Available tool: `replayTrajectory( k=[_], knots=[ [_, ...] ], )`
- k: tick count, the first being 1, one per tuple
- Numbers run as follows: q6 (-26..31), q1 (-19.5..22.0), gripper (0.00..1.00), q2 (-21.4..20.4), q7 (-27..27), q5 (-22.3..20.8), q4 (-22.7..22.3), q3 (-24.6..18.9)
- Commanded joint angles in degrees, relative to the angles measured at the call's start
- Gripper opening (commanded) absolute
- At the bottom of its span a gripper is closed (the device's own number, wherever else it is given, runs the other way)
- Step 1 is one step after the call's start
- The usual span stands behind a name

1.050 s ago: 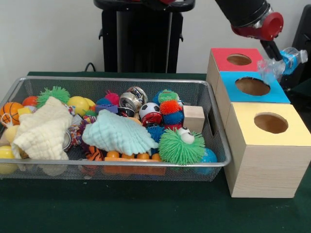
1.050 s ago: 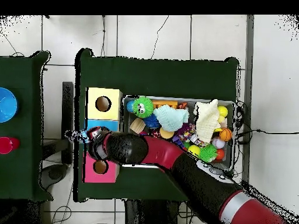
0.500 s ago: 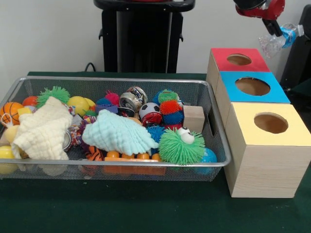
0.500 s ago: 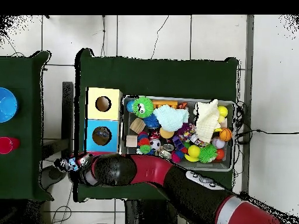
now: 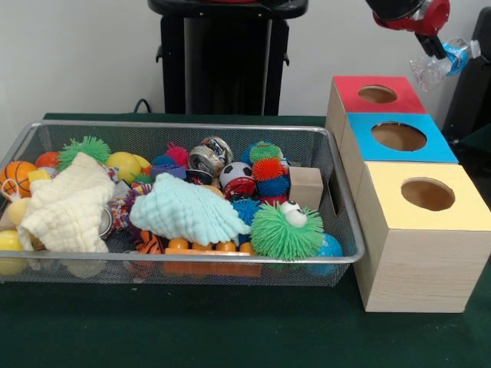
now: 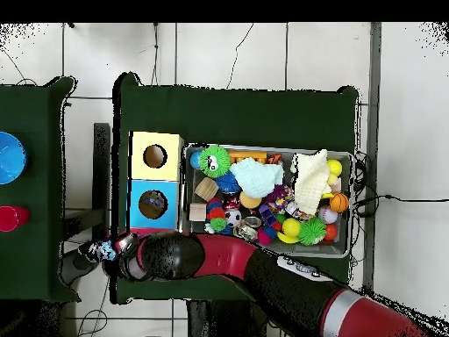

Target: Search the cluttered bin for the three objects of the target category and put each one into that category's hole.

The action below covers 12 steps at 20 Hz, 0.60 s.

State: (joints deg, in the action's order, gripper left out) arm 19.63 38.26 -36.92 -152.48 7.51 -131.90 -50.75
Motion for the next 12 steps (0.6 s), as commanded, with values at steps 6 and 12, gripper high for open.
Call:
replayTrajectory(
  k=[6,12],
  knots=[
    [10.00,-1.16,0.00,0.18,2.70,0.48,13.16,4.54],
    [11.27,-1.83,0.00,2.16,5.64,-2.86,17.04,6.80]
  ],
)
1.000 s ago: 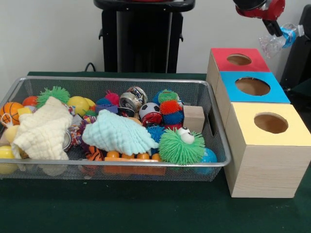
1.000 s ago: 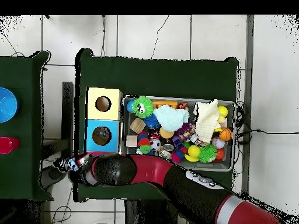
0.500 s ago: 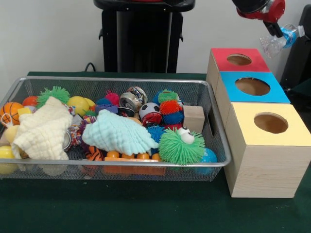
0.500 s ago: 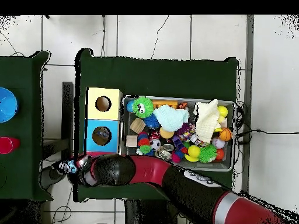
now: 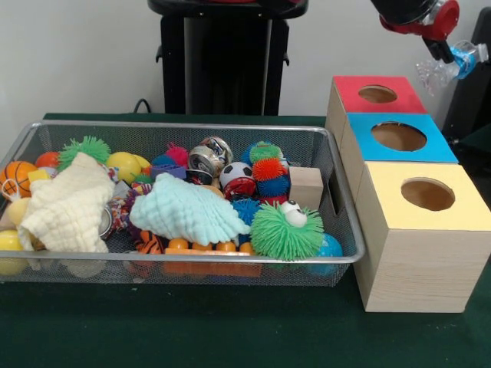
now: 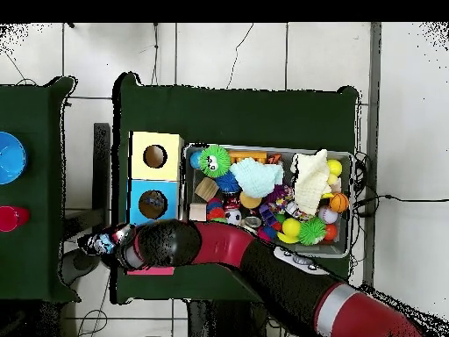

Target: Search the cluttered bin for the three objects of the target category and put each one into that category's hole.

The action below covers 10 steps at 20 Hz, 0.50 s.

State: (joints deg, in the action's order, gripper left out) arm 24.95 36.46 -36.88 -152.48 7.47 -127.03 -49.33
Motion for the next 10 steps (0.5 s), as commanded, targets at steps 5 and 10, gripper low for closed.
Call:
replayTrajectory(
  k=[5,10],
  knots=[
    [5.69,-0.06,0.00,2.63,7.38,-6.73,14.18,6.82],
    [7.09,0.81,0.00,2.30,7.18,-8.12,14.39,6.05]
  ],
)
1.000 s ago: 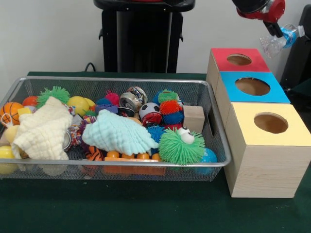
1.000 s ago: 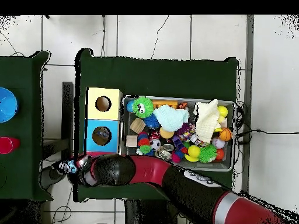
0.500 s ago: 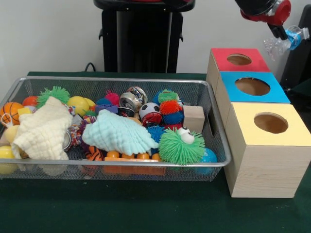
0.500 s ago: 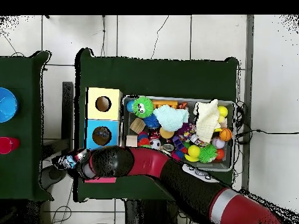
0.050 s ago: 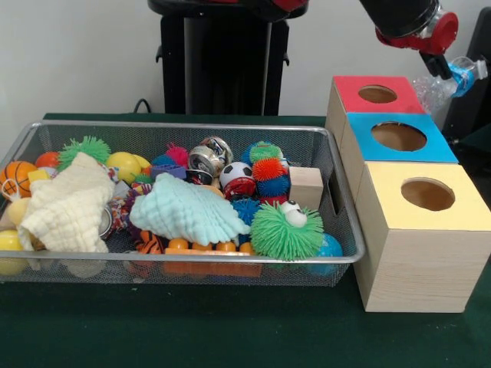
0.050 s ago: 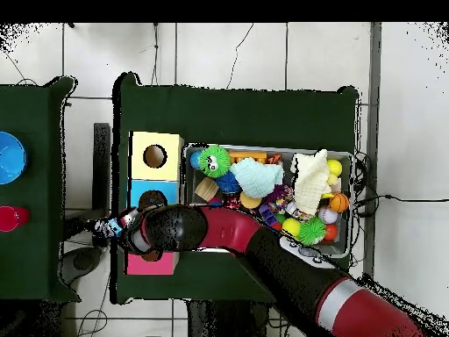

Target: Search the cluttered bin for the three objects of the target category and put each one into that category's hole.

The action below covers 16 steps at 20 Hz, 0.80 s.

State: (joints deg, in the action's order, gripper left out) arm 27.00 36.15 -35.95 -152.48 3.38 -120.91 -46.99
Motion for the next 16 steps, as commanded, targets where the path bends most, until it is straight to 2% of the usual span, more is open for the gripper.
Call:
replayTrajectory(
  k=[1,6,9,16],
  knots=[
    [5.64,1.31,0.00,1.35,7.27,-4.16,8.48,3.58],
    [7.70,2.60,0.00,2.55,7.82,-4.59,9.67,3.08],
    [7.44,3.61,0.00,4.32,7.37,-3.99,8.43,2.11],
    [2.19,5.73,0.00,8.07,8.44,-6.93,5.59,2.24]
  ],
)
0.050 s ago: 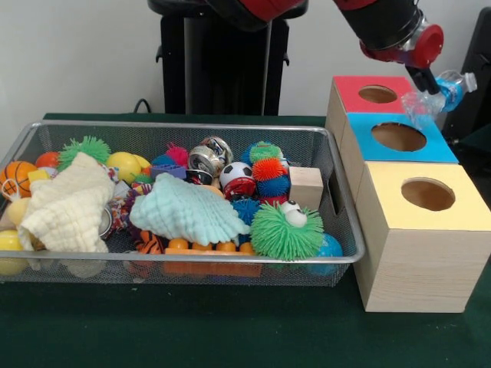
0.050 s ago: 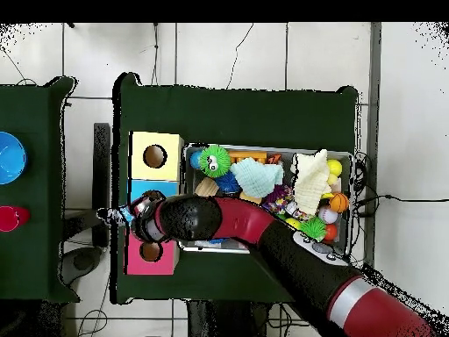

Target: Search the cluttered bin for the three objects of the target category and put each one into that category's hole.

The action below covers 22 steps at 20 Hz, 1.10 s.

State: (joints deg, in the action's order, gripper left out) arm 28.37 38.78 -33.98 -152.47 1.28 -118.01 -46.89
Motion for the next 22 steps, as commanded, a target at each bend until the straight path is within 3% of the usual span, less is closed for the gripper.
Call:
replayTrajectory(
  k=[1,13,22],
  knots=[
    [0.70,3.68,0.00,7.05,8.96,-5.08,2.46,2.01],
    [-5.22,5.72,0.00,13.96,8.57,-9.69,2.00,1.83],
    [-5.23,4.92,0.00,14.25,7.63,-11.20,3.72,2.14]
  ],
)
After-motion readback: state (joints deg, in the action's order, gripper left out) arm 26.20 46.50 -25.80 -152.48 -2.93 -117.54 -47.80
